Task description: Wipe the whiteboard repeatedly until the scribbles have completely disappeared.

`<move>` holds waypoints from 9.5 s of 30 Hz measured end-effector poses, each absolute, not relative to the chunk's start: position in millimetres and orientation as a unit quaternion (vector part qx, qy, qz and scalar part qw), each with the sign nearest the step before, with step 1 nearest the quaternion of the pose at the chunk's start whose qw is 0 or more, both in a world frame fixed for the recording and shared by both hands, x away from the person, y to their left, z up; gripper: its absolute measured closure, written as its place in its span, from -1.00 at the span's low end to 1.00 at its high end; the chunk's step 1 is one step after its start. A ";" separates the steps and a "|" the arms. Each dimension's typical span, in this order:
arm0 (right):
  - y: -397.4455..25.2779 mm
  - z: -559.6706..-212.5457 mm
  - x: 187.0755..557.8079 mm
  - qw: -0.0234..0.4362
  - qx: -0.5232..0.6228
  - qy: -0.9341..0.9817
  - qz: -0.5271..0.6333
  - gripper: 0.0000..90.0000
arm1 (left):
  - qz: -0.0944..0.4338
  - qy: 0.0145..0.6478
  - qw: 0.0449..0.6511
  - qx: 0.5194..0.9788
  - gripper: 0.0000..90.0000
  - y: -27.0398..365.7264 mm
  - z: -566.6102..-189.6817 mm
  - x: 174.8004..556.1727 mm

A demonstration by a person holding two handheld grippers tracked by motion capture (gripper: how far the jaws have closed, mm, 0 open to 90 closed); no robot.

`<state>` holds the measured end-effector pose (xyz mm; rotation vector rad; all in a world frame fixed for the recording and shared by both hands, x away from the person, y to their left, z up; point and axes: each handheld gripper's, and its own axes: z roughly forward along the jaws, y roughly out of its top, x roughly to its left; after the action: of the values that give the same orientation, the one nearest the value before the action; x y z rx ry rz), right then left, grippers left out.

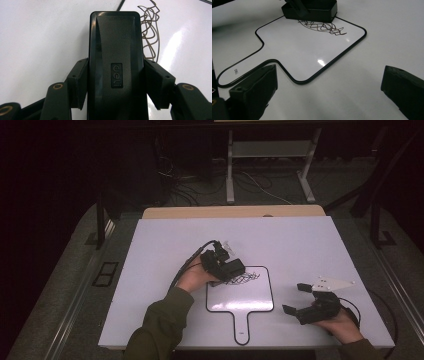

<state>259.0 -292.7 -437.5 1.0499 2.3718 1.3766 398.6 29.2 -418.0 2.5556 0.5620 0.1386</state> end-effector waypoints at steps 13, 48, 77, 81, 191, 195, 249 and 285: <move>-292.6 -437.5 258.9 0.102 0.356 0.803 0.467 -1.00 | 0.038 0.170 0.259 0.950 -0.13 15.9 -417.6 378.4; -293.8 -437.4 259.0 0.101 0.356 0.802 0.468 -1.00 | 0.077 0.239 0.249 0.935 -0.13 49.3 -417.2 411.8; -293.2 -437.6 258.9 0.101 0.355 0.803 0.467 -1.00 | 0.082 0.210 0.240 0.944 -0.13 40.9 -416.5 392.4; -292.9 -437.7 258.9 0.102 0.355 0.804 0.466 -1.00 | 0.081 0.210 0.240 0.944 -0.13 45.4 -416.7 390.8; -292.3 -438.8 258.8 0.098 0.355 0.805 0.465 -1.00 | 0.085 0.197 0.218 0.952 -0.14 30.4 -416.1 401.2; -292.1 -438.9 258.8 0.098 0.355 0.805 0.465 -1.00 | 0.063 0.192 0.229 0.952 -0.13 19.8 -417.3 388.9; -293.0 -438.7 258.8 0.098 0.355 0.804 0.466 -1.00 | 0.067 0.130 0.227 0.963 -0.13 -25.2 -416.0 386.5; -294.1 -438.4 258.8 0.097 0.353 0.805 0.467 -1.00 | 0.070 0.138 0.227 0.962 -0.13 -45.4 -416.7 401.4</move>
<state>258.8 -294.1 -438.4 1.0454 2.3833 1.3823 401.4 -45.4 -416.7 2.6505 0.3795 0.1921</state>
